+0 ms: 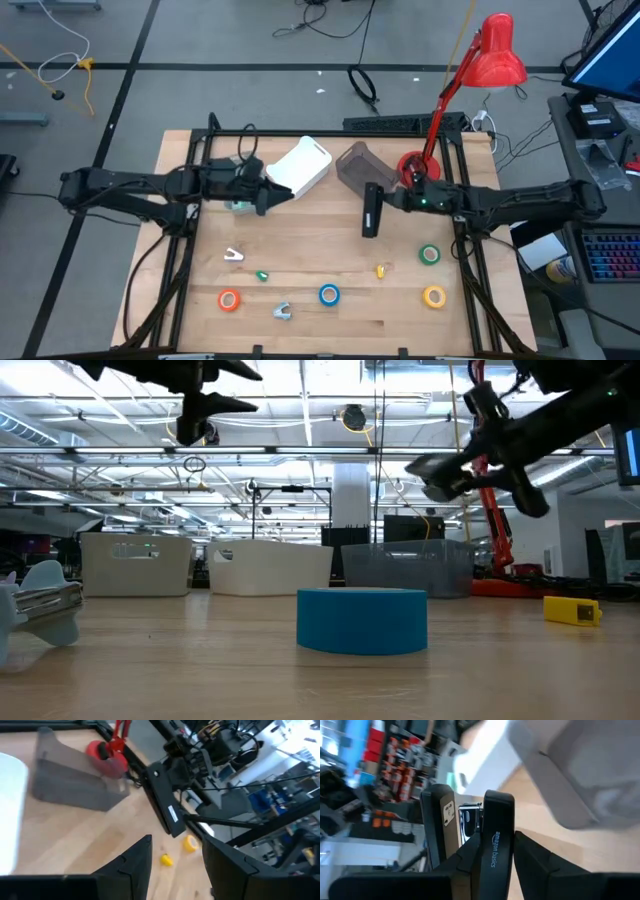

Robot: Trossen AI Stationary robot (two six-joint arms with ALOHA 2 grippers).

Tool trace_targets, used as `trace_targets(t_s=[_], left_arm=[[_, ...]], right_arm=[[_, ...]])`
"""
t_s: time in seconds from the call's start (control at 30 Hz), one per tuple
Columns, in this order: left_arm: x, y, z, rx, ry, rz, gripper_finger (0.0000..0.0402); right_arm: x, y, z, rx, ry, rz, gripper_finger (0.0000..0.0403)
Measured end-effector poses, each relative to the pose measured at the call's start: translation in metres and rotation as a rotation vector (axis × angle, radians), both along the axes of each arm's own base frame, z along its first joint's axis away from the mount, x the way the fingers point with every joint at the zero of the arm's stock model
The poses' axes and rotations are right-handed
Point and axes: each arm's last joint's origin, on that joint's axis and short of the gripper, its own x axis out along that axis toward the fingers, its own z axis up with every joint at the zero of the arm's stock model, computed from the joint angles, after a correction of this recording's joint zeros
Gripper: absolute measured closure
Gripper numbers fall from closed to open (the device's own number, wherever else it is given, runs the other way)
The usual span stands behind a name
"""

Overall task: Pick and place Stapler, Stapler remover, tape
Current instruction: Put the large black stapler into the gray bin

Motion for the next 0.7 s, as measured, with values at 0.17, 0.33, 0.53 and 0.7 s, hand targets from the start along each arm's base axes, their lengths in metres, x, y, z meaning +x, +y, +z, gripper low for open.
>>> trace_targets(t_s=[0.17, 0.33, 0.53, 0.7], left_arm=[[0.017, -0.01, -0.001, -0.004, -0.086, -0.043, 0.0227], [0.031, -0.016, -0.003, -0.031, -0.158, -0.064, 0.0227], [0.044, -0.017, -0.011, -0.068, -0.176, -0.04, 0.0227], [0.052, -0.016, -0.021, -0.107, -0.15, -0.009, 0.0227]], right_arm=[[0.015, 0.0, 0.009, -0.111, -0.122, -0.006, 0.0317], [0.028, -0.001, 0.011, -0.175, -0.196, 0.006, 0.0317], [0.043, -0.002, 0.016, -0.227, -0.191, 0.023, 0.0317], [0.055, -0.003, 0.03, -0.291, -0.195, 0.03, 0.0317]])
